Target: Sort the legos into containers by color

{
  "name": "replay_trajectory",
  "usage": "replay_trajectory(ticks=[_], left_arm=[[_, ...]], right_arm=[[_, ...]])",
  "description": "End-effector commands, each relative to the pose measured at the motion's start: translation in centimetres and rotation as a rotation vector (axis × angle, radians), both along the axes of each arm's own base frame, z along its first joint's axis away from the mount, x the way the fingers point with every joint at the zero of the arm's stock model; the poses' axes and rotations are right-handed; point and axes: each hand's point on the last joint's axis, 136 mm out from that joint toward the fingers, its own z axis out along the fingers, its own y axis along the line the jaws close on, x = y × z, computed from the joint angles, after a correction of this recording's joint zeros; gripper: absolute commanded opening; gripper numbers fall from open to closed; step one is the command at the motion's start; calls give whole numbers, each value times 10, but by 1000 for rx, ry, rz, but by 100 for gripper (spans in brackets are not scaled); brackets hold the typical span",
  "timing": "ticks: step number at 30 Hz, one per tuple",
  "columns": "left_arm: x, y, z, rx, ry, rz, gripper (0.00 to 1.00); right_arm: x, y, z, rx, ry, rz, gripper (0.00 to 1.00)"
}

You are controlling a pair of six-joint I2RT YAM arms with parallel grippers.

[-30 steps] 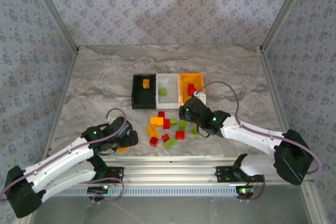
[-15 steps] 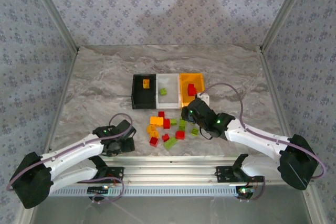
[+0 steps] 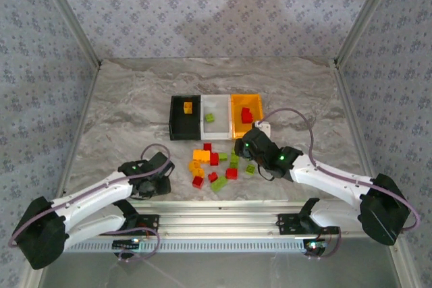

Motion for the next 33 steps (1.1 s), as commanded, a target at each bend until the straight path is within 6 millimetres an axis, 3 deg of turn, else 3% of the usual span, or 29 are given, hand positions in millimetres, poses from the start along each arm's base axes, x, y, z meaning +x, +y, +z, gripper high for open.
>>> replay_trajectory(ticks=[1,6,9,13,19,25,28,33], left_arm=[[25,-33,40,-123,-107,-47,42],[67,-59,93,-149,-244,-75,43],[108,-76,120,-138,-335,-78,44],[163,-90,128,-121,-352,-49,43],[229,-100,126,-40,-357,-22,43],[262,-107,112,-11,-315,-6,49],[266,-109,111,-12,-308,-1,64],[264,-109,119,-28,-315,5,75]], right_arm=[[2,-7,7,24,-25,-43,70],[2,-11,9,28,-37,-55,70],[2,-14,8,20,-34,-63,70],[1,-17,5,16,-23,-66,70],[-3,-23,5,26,-26,-75,70],[-6,-32,11,39,-43,-93,70],[-6,-36,16,50,-54,-103,72],[-7,-40,23,70,-69,-112,72]])
